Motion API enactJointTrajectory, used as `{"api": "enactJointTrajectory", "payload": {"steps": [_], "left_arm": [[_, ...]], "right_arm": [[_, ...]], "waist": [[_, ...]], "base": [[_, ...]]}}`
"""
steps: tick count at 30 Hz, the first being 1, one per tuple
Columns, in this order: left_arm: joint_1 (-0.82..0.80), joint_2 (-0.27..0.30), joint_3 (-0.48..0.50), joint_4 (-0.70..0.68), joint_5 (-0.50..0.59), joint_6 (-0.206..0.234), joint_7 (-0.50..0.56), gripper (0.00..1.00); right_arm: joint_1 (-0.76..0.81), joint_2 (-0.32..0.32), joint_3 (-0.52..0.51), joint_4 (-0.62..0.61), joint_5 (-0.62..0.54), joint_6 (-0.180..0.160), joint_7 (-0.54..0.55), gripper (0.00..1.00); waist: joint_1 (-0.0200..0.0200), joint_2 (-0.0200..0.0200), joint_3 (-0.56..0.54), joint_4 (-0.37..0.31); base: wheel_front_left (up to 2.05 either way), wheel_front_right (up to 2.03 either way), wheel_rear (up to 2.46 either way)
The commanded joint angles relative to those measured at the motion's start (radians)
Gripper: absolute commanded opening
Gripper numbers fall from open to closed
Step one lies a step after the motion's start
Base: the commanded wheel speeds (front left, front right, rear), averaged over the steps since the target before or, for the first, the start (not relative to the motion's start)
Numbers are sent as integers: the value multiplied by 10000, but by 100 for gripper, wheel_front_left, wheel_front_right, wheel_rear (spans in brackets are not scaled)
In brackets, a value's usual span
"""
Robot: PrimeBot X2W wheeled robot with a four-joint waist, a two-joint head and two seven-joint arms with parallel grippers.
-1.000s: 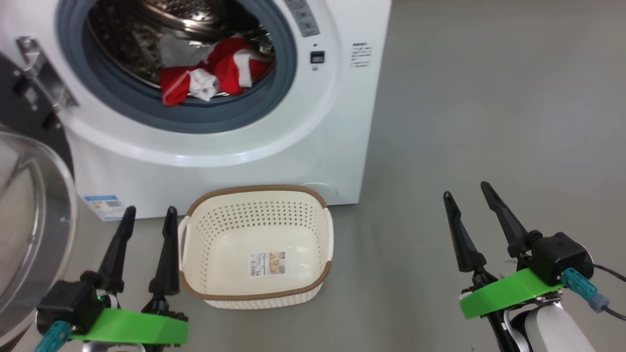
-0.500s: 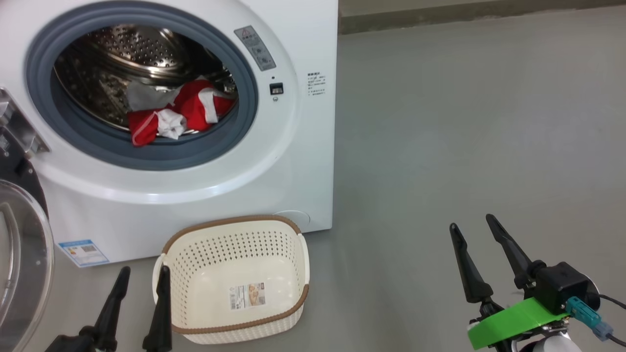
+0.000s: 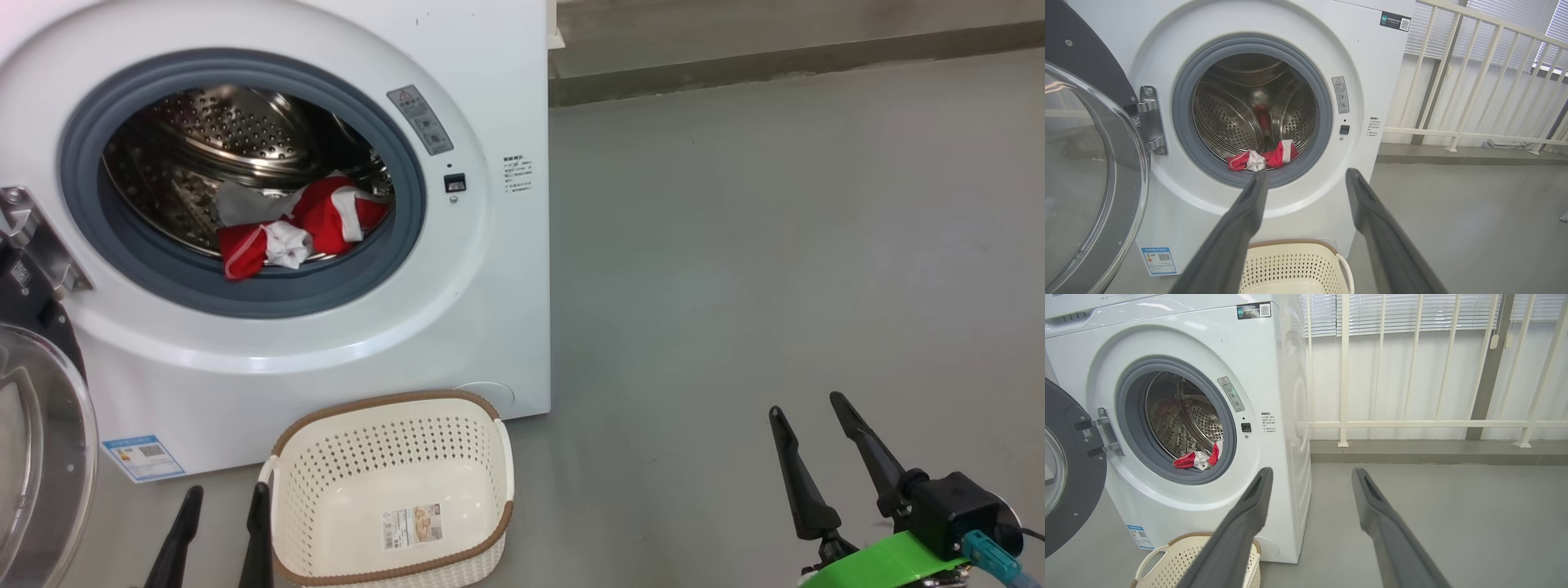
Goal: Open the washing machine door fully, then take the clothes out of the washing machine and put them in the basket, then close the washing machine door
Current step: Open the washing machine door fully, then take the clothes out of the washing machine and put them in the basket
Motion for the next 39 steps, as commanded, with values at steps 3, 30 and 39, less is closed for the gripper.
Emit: {"api": "enactJointTrajectory", "payload": {"steps": [3, 30, 39], "left_arm": [[-70, 87, 399, -320, 161, -10, -49, 100], [-287, 119, 291, -472, 88, 187, 2, 100], [-250, 208, 179, -542, 112, 196, 40, 100]], "right_arm": [[-115, -79, 161, -311, -79, 65, -65, 100], [-239, -128, 345, -169, -36, 65, -65, 100], [-265, -88, 275, -112, -39, 65, -65, 100]], "waist": [[0, 0, 11, 2], [0, 0, 280, 259], [0, 0, 414, 370]], "base": [[0, 0, 0], [87, -87, 0], [127, -127, 0]]}}
